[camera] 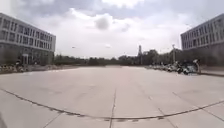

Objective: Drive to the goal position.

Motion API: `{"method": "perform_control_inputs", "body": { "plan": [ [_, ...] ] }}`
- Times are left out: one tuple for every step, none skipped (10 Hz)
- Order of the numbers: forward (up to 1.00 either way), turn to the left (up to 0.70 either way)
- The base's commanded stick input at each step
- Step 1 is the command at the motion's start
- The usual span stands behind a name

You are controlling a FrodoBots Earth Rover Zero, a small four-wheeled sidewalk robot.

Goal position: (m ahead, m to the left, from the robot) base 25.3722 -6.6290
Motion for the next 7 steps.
{"method": "perform_control_inputs", "body": {
  "plan": [
    [0.97, 0.03],
    [0.98, 0.03],
    [0.98, 0.03],
    [0.98, 0.03],
    [0.98, 0.03],
    [0.98, 0.03],
    [0.98, 0.03]
  ]
}}
